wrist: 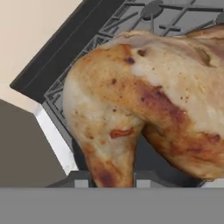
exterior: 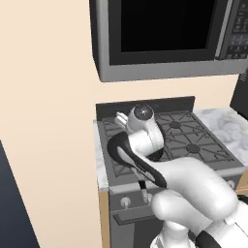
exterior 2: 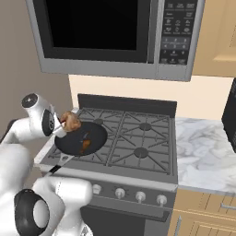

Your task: Take the chicken drumsticks from the pan and place one on each plate on the dining counter.

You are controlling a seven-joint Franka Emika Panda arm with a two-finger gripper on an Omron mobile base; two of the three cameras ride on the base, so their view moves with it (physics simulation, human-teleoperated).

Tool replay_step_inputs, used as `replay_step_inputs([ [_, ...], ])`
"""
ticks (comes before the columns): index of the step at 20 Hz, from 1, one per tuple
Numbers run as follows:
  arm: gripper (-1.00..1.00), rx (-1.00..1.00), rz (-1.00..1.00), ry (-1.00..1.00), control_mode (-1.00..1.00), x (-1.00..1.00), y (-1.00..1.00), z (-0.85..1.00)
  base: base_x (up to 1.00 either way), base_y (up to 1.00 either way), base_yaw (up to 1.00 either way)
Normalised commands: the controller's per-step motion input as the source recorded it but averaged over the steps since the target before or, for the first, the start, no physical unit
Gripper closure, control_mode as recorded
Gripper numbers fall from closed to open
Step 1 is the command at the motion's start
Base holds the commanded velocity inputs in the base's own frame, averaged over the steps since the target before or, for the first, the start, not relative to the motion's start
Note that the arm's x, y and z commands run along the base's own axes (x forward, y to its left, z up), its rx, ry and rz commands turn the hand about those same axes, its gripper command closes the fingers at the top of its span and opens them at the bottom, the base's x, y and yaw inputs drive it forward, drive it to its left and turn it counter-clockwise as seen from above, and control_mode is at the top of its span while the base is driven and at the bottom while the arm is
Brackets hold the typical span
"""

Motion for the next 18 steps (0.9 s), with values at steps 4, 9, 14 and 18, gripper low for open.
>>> replay_step_inputs([
  [4, 1.0, 0.25, 0.0, -0.07, -1.0, -1.0, -0.46, 0.95, 0.0, 0.0, 0.0],
  [9, 1.0, 0.25, 0.0, 0.02, -1.0, -1.0, -0.41, 0.46, 0.0, 0.0, 0.0],
  [14, 1.0, 0.16, 0.0, 0.13, -1.0, -0.65, -0.31, 0.21, 0.0, 0.0, 0.0],
  [18, 1.0, 0.08, 0.0, 0.11, -1.0, -0.33, -0.19, 0.11, 0.0, 0.0, 0.0],
])
